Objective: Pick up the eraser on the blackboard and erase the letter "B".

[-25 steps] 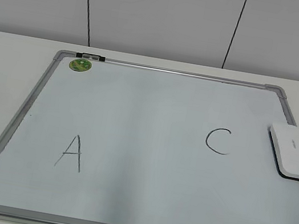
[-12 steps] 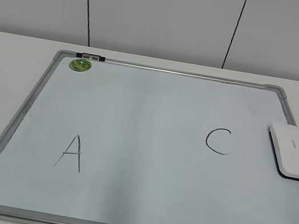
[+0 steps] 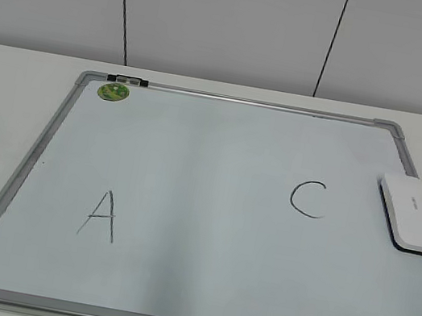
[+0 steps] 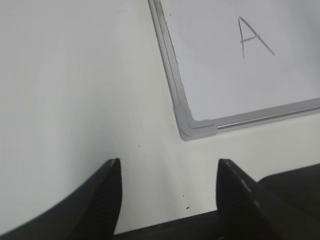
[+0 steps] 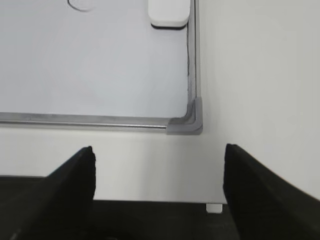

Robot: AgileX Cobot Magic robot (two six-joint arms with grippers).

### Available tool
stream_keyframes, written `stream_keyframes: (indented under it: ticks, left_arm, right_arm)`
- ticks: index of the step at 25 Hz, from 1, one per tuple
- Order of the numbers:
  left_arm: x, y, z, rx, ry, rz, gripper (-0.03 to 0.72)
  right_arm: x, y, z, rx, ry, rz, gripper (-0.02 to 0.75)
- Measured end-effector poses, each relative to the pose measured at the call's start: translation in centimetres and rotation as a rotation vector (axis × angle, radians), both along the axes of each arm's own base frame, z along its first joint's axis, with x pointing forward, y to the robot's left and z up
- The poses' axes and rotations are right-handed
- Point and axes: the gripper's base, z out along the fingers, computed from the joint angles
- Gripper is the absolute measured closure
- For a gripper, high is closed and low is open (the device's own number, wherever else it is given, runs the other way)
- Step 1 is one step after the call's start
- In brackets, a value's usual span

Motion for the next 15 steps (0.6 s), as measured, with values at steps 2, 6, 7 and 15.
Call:
stream_keyframes:
  ticks: [2, 6, 7, 15]
  left_arm:
    - [-1.0, 0.1, 0.2, -0.005, -0.066, 0.000, 0.262]
    - [-2.5, 0.2, 0.2, -0.013, -0.159, 0.000, 0.278]
    - [-2.8, 0.2, 0.2, -0.014, -0.178, 0.000, 0.281]
    - [-3.5, 0.3, 0.2, -0.017, -0.218, 0.001, 0.307]
  right_arm:
    - [-0.8, 0.0, 0.1, -0.001, -0.055, 0.000, 0.148]
    - [-2.9, 0.1, 0.2, -0.004, -0.192, 0.000, 0.149]
    - [-3.2, 0.1, 0.2, -0.005, -0.213, 0.000, 0.149]
    - [-3.8, 0.1, 0.2, -0.006, -0.250, 0.000, 0.149]
